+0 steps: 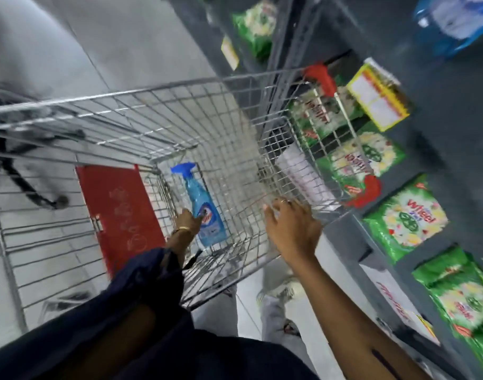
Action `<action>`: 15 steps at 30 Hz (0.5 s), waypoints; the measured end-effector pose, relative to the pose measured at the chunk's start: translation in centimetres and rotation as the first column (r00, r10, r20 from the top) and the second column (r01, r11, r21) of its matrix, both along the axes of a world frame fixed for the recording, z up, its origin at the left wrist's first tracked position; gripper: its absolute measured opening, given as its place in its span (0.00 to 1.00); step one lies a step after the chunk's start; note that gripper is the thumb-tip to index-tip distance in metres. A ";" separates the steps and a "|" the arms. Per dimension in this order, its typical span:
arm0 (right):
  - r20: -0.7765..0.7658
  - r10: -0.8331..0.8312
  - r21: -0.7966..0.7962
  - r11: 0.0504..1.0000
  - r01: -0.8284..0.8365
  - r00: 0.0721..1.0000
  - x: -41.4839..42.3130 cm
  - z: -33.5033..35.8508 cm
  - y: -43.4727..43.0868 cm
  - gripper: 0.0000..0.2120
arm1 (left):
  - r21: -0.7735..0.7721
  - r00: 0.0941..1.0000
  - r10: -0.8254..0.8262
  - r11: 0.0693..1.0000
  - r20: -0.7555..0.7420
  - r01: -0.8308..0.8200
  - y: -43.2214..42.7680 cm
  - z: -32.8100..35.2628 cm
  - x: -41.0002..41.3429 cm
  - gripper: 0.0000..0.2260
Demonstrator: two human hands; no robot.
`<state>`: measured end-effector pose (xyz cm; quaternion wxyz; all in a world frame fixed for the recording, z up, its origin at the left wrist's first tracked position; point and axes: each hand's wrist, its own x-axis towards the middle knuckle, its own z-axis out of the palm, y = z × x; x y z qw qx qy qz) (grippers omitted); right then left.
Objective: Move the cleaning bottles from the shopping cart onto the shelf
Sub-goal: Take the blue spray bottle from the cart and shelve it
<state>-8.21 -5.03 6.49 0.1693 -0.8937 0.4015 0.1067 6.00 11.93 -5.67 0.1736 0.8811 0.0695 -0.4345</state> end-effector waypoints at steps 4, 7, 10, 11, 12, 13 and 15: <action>-0.052 0.036 -0.047 0.998 -0.038 0.998 0.0 -0.4 0.2 0.18 | -0.099 0.966 0.236 0.964 -0.102 -0.246 -0.5 -1.9 -0.1 0.17; -0.058 0.051 -0.038 0.998 -0.054 0.997 0.1 -0.3 0.3 0.17 | -0.161 0.929 0.342 0.918 -0.140 -0.362 -0.9 -2.3 -0.4 0.20; -0.082 0.044 -0.022 0.999 -0.046 0.996 0.1 0.0 0.2 0.16 | -0.211 0.907 0.357 0.891 -0.222 -0.403 -0.8 -2.6 0.0 0.21; -0.092 0.047 -0.031 0.998 -0.050 0.995 0.0 0.1 0.3 0.16 | -0.219 0.901 0.363 0.884 -0.238 -0.414 -0.8 -2.7 0.3 0.22; -0.095 0.047 -0.042 0.998 -0.051 0.994 0.0 0.1 0.3 0.15 | -0.207 0.903 0.360 0.889 -0.235 -0.409 -1.0 -2.8 0.6 0.21; -0.086 0.045 -0.050 0.998 -0.049 0.995 0.0 0.1 0.3 0.15 | -0.196 0.912 0.348 0.900 -0.218 -0.390 -1.3 -2.6 0.7 0.19; -0.054 0.035 -0.050 0.998 -0.038 0.998 0.2 0.1 0.5 0.14 | -0.223 0.931 0.317 0.909 -0.181 -0.353 -1.9 -2.0 0.7 0.13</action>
